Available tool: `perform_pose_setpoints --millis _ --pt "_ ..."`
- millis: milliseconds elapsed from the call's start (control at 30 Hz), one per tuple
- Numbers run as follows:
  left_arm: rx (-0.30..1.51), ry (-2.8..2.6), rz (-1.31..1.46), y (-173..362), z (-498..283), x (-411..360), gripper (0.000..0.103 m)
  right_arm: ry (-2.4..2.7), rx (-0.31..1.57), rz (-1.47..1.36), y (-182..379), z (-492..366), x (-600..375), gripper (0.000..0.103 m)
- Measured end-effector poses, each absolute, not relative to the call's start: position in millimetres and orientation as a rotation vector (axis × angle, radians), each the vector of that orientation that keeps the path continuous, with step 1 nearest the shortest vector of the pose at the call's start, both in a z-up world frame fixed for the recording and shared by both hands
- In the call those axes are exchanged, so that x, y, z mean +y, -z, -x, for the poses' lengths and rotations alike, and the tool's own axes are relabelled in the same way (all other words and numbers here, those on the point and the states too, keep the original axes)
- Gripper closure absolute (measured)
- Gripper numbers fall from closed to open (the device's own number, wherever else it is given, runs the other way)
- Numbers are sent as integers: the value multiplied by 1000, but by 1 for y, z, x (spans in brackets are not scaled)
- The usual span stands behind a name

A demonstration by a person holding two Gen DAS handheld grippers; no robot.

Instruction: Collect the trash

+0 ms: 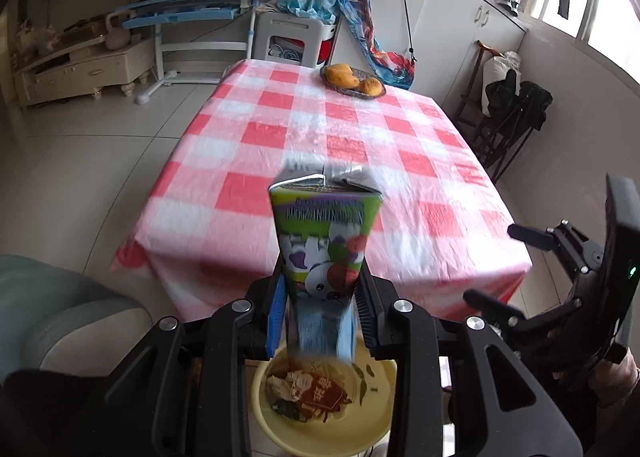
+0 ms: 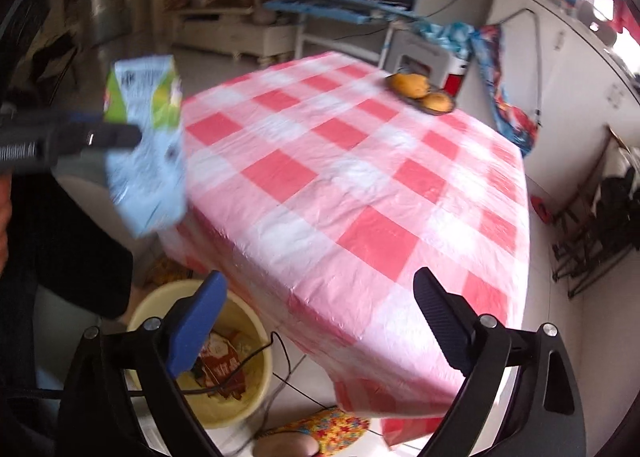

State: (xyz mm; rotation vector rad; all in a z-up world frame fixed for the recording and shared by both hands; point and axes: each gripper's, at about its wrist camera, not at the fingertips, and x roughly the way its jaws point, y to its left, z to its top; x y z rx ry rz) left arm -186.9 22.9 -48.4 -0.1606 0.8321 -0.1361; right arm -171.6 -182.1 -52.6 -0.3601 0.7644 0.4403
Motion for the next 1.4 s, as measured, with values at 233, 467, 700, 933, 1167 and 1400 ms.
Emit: perform_pose_setpoints --millis 233,467,700,933,1167,1400 --pt "917 207 186 62 207 18 73 -432 755 237 48 195 -189 10" --pt "979 189 99 78 222 -4 52 -374 737 255 57 217 -178 9" --pt "790 48 33 44 221 -17 35 -183 688 209 56 224 -190 8" --pt "657 -79 32 23 220 -14 13 -85 574 183 44 234 -199 8" --pt "641 -104 48 20 218 -5 7 -51 521 183 38 230 -202 8" --pt "652 -111 60 22 216 0 7 -40 517 191 39 227 -200 8"
